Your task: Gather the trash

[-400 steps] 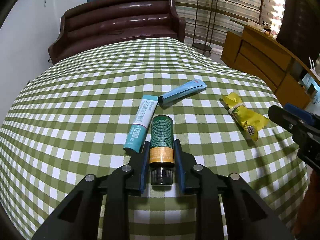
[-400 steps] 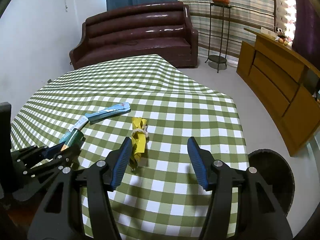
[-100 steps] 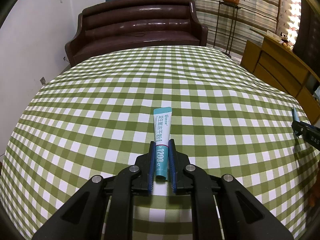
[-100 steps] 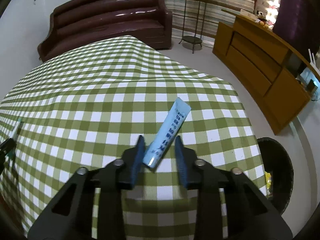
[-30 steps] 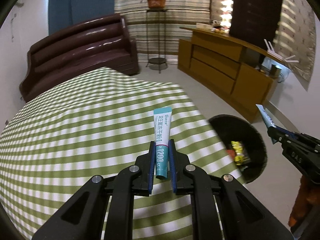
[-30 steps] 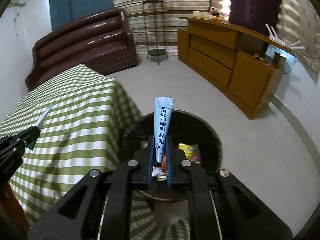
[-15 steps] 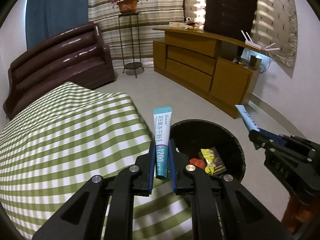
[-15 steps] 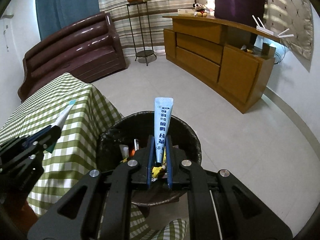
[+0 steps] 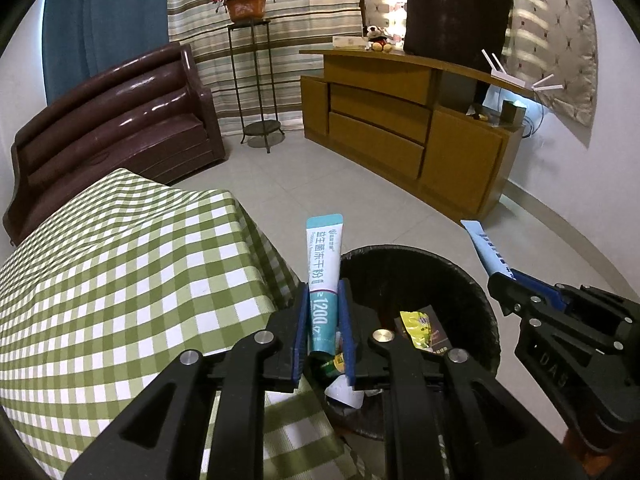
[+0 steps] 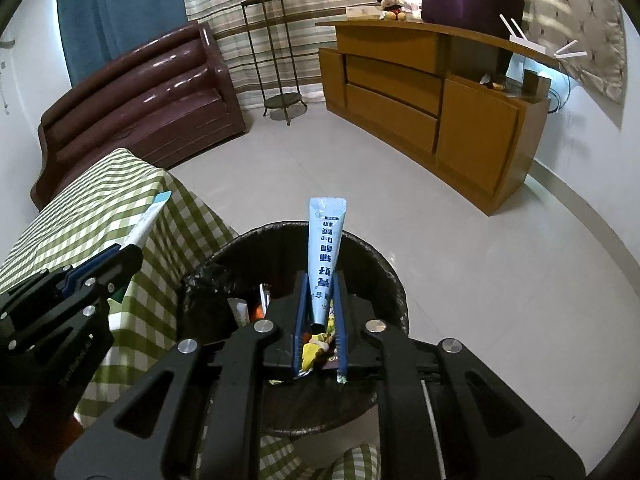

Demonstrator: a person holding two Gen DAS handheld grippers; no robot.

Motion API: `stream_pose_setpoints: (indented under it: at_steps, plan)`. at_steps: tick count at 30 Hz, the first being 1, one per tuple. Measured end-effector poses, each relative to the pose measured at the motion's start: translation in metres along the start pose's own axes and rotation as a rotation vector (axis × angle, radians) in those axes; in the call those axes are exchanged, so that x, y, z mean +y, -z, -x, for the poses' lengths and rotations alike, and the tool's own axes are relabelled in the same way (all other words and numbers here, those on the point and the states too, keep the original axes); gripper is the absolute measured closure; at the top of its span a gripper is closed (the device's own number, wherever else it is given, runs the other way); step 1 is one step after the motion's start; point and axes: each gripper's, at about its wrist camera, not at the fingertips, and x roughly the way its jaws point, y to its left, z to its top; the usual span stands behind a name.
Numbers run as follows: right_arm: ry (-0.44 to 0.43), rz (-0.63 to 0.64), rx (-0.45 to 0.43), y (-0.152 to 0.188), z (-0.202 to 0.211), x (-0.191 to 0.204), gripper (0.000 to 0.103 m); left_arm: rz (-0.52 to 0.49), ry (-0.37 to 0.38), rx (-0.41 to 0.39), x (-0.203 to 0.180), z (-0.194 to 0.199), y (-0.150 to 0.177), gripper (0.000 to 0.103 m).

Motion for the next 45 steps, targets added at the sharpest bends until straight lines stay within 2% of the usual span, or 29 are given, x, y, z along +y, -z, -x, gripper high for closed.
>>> stream_pose_setpoints:
  at_steps: [2, 4, 6, 11, 13, 17, 21, 28, 36, 45]
  plan:
    - [0.0, -0.006, 0.003, 0.0, -0.003, -0.001, 0.082, 0.002, 0.003, 0.007, 0.0, -0.001, -0.001, 0.081]
    - [0.007, -0.013, 0.004, 0.001, -0.004, -0.002, 0.073, 0.007, 0.004, 0.008, 0.0, -0.002, -0.002, 0.065]
    - [0.011, -0.016, 0.002, 0.002, -0.005, -0.003, 0.068, 0.013, 0.003, 0.005, 0.0, -0.001, -0.002, 0.063]
    - [0.021, -0.022, -0.007, 0.002, -0.001, -0.003, 0.064, 0.016, 0.002, 0.003, 0.001, 0.001, -0.001, 0.058]
    - [0.03, -0.021, -0.017, 0.001, 0.002, -0.004, 0.057, 0.017, -0.001, 0.001, 0.002, 0.002, 0.0, 0.055]
    - [0.044, -0.02, -0.032, 0.001, 0.008, -0.005, 0.052, 0.022, -0.009, -0.006, 0.004, 0.005, 0.002, 0.05]
    - [0.06, -0.024, -0.047, 0.002, 0.016, -0.006, 0.042, 0.027, -0.019, -0.014, 0.008, 0.011, 0.006, 0.045]
    - [0.075, -0.015, -0.077, 0.007, 0.036, -0.002, 0.035, 0.049, -0.045, -0.024, 0.017, 0.033, 0.019, 0.039]
    - [0.081, 0.018, -0.116, 0.017, 0.064, 0.009, 0.032, 0.063, -0.082, -0.063, 0.027, 0.067, 0.031, 0.031]
    - [0.085, 0.058, -0.158, 0.03, 0.1, 0.021, 0.027, 0.091, -0.103, -0.098, 0.037, 0.107, 0.042, 0.028]
